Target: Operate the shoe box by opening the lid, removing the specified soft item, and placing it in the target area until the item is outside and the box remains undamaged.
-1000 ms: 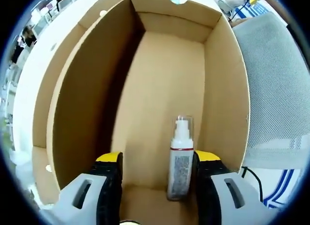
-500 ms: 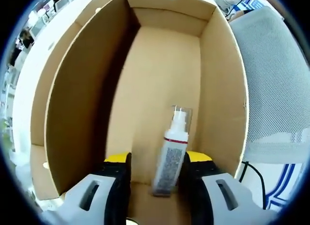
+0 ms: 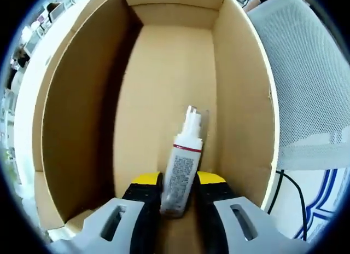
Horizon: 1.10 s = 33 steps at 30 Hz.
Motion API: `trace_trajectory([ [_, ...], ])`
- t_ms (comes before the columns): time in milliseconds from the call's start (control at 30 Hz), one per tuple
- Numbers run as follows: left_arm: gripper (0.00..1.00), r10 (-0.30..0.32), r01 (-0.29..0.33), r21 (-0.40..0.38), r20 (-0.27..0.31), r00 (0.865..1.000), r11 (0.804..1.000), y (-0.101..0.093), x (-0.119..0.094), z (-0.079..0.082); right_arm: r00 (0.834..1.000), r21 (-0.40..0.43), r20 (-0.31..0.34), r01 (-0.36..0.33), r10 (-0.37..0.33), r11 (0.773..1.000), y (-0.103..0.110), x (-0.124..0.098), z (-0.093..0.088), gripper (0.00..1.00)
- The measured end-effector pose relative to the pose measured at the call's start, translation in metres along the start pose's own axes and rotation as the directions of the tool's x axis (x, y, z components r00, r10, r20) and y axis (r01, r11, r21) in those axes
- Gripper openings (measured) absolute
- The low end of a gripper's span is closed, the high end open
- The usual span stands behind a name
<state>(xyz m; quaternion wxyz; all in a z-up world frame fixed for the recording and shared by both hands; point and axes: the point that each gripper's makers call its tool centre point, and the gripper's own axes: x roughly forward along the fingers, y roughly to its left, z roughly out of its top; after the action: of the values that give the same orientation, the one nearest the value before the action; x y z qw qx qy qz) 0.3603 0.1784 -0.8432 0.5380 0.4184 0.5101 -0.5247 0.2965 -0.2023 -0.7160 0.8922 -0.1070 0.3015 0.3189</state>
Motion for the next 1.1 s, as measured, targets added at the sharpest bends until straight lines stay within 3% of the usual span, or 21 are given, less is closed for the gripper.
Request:
trace_trajectory([
  [200, 0.21, 0.019, -0.019, 0.022, 0.011, 1.0, 1.0, 0.001, 0.001, 0.001, 1.0, 0.001, 0.004, 0.004, -0.004, 1.0, 0.0, -0.001, 0.001, 0.96],
  [1100, 0.19, 0.081, -0.078, -0.047, 0.079, 0.994, 0.996, 0.005, -0.016, 0.02, 0.997, -0.004, 0.072, -0.018, 0.018, 1.0, 0.005, -0.004, 0.013, 0.93],
])
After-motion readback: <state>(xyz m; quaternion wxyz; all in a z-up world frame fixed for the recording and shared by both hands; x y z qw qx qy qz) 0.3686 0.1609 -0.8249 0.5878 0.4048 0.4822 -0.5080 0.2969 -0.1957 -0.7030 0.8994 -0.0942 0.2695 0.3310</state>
